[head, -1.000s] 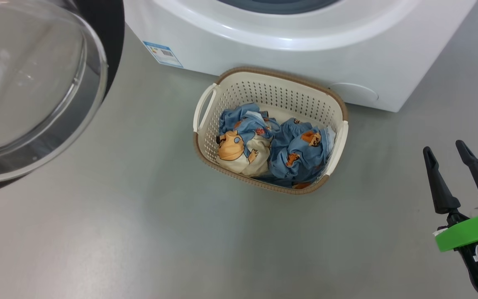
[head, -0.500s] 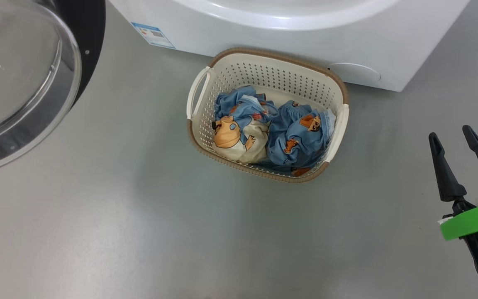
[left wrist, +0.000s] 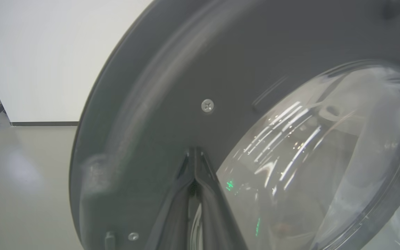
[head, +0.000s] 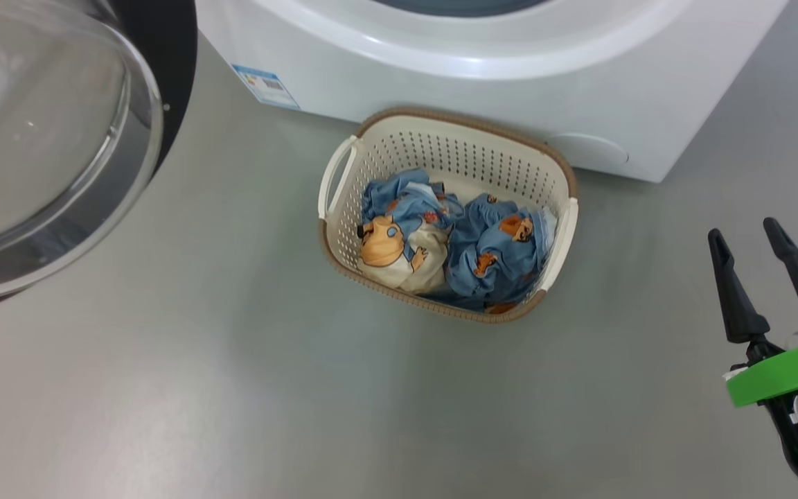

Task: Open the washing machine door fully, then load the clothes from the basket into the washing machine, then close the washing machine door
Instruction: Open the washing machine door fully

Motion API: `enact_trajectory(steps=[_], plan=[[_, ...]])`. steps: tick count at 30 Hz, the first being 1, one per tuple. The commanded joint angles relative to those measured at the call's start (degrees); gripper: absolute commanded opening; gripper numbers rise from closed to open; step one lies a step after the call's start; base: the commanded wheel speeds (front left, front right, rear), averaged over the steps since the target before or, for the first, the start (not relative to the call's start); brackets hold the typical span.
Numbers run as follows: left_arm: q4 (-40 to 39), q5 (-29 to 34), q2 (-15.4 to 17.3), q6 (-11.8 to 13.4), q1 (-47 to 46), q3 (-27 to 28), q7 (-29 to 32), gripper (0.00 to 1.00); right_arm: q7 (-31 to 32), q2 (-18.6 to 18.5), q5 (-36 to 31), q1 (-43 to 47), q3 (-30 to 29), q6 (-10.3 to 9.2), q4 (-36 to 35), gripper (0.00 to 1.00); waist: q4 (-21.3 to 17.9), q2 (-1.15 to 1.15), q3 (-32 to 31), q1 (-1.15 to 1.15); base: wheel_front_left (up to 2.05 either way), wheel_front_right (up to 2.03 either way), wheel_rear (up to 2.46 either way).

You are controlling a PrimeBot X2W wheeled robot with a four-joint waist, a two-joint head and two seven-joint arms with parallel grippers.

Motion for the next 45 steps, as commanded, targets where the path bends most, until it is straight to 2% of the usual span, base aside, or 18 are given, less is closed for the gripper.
enact_trajectory(steps=[1, 5, 12, 17, 18, 19, 22, 23, 24, 25, 36, 45], plan=[[-2.4, 1.0, 3.4, -0.2, 2.3, 0.5, -0.3, 0.0, -0.7, -0.2, -0.2, 1.6, 1.3, 0.33, -0.9, 1.0, 0.1, 0.0, -2.0, 0.0, 0.0, 0.0, 0.0], [-4.6, 1.1, 1.7, -0.4, 5.4, -0.5, -0.3, 0.0, -0.7, 0.3, 0.0, 2.8, 1.4, 0.33, -0.6, 1.0, 0.4, 0.0, -4.5, 0.0, 0.0, 0.0, 0.0], [-9.6, -2.0, 0.1, -0.4, 12.0, -7.8, -0.3, 0.0, -0.7, 1.6, 0.3, 4.8, 1.1, 0.33, -0.4, 1.0, 1.1, 0.0, -8.6, 0.0, 0.0, 0.0, 0.0], [-14.0, -4.8, -0.6, -0.5, 16.6, -11.1, -0.3, 0.0, -0.7, 2.7, 0.5, 6.1, 1.1, 0.33, -0.1, 1.0, 1.0, 0.0, -11.6, 0.0, 0.0, 0.0, 0.0], [-14.9, -5.2, -0.7, -0.5, 17.5, -11.6, -0.3, 0.06, -0.7, 2.9, 0.5, 6.4, 1.0, 0.33, -0.1, 1.0, 0.9, 0.0, -12.2, 0.0, 0.0, 0.0, 0.0], [-15.9, -5.7, -0.9, -0.5, 18.5, -12.2, -0.3, 0.19, -0.7, 3.1, 0.6, 6.7, 1.0, 0.33, -0.1, 1.0, 0.8, 0.0, -12.8, 0.0, 0.0, 0.0, 0.0], [-18.6, -6.6, -1.3, -0.5, 21.1, -14.4, -0.3, 0.48, -0.7, 3.7, 0.7, 7.8, 0.8, 0.33, -0.2, 1.0, 0.3, 0.0, -14.4, 0.0, 0.0, 0.0, 0.0], [-19.6, -6.9, -1.5, -0.5, 22.0, -15.4, -0.3, 0.8, -0.7, 3.8, 0.8, 8.1, 0.7, 0.33, -0.1, 1.0, 0.1, 0.0, -14.8, 0.0, 0.0, 0.0, 0.0], [-20.4, -7.2, -1.6, -0.5, 22.8, -16.3, -0.3, 0.96, -0.7, 3.9, 0.8, 8.4, 0.6, 0.33, -0.1, 1.0, -0.2, 0.0, -15.2, 0.0, 0.0, 0.0, 0.0], [-21.3, -7.3, -1.9, -0.5, 23.6, -16.9, -0.3, 1.0, -0.7, 4.0, 0.8, 8.7, 0.6, 0.33, -0.1, 1.0, -0.5, 0.0, -15.6, 0.0, 0.0, 0.0, 0.0], [-27.9, -9.2, -4.8, -0.5, 29.4, -24.8, -0.3, 1.0, -0.7, 5.1, 0.6, 9.9, -0.1, 0.33, -0.6, 1.0, -4.8, 0.0, -17.0, 0.0, 0.0, 0.0, 0.0], [-30.1, -10.3, -6.0, -0.5, 31.1, -29.4, -0.3, 1.0, -0.7, 5.5, 0.6, 9.9, -0.5, 0.33, -0.7, 1.0, -9.5, 0.0, -17.1, 0.0, 0.0, 0.0, 0.0]])
